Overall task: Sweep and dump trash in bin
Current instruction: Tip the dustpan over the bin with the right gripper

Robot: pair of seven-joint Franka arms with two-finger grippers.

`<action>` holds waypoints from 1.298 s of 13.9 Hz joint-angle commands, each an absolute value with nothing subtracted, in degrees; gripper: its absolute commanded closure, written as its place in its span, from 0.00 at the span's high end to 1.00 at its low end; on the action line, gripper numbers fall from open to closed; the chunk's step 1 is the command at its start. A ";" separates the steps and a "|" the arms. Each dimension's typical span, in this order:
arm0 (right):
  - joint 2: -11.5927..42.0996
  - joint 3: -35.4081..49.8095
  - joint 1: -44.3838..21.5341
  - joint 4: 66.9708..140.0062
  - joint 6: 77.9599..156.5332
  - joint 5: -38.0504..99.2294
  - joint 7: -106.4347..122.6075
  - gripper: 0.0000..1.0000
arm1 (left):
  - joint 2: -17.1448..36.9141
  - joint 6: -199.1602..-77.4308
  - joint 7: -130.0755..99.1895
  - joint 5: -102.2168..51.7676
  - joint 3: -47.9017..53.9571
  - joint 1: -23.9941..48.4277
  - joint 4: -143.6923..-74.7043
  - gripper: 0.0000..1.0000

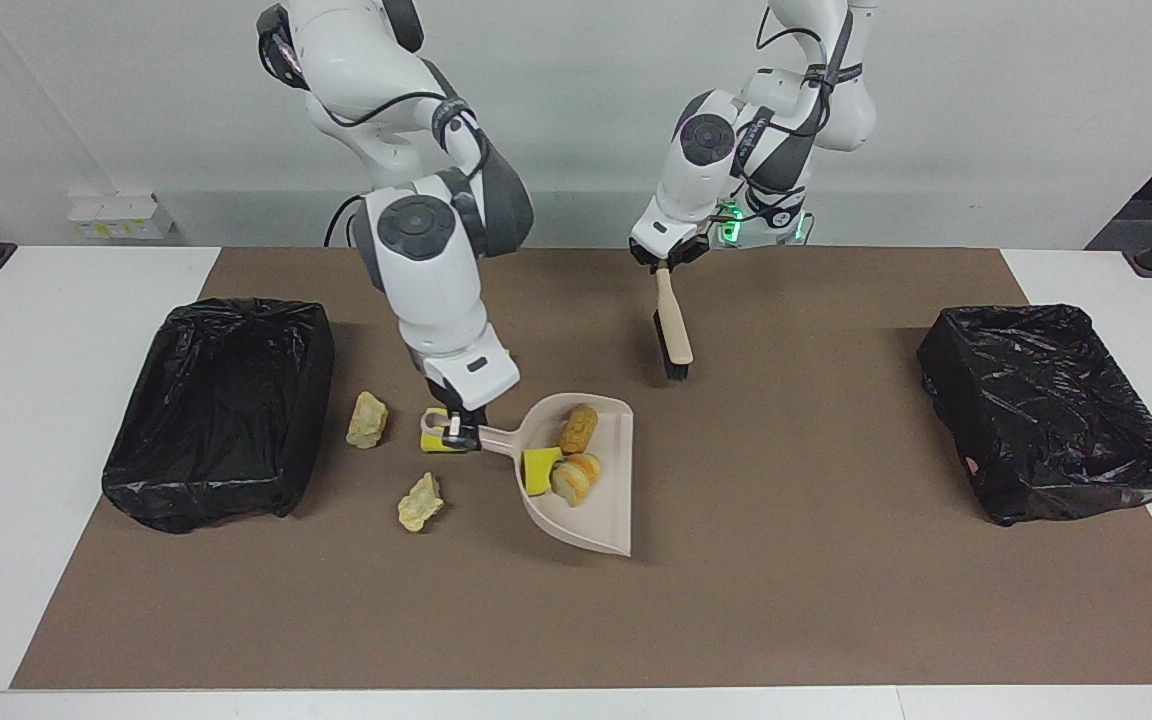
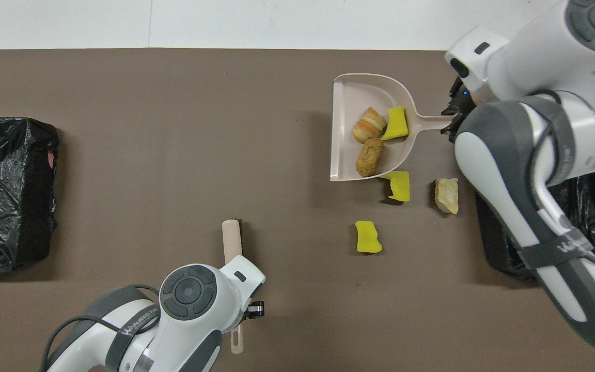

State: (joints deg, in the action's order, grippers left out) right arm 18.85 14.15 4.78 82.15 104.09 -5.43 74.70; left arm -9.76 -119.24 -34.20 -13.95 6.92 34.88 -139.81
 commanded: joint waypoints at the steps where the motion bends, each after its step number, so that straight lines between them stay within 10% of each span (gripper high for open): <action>1: 13.02 14.85 12.80 88.58 104.42 0.51 85.64 0.00 | -9.15 -120.93 -32.44 -14.50 6.42 34.63 -140.98 0.00; 6: 10.38 14.77 28.62 91.23 104.67 2.02 105.25 0.00 | -7.57 -122.60 -30.76 -14.50 6.33 34.10 -140.89 0.01; 11: 9.14 13.72 39.89 91.05 105.29 1.15 117.32 0.00 | -5.11 -121.47 -30.59 -14.33 6.15 29.29 -137.65 0.99; 18: 6.95 12.48 40.43 96.58 114.33 -13.08 113.93 0.00 | -7.11 -116.64 -14.98 -14.06 5.89 10.94 -132.19 1.00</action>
State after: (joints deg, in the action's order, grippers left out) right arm 10.04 12.01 40.32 91.36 110.56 -9.88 116.31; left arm -6.24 -119.63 -20.83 -13.91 5.45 16.50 -133.62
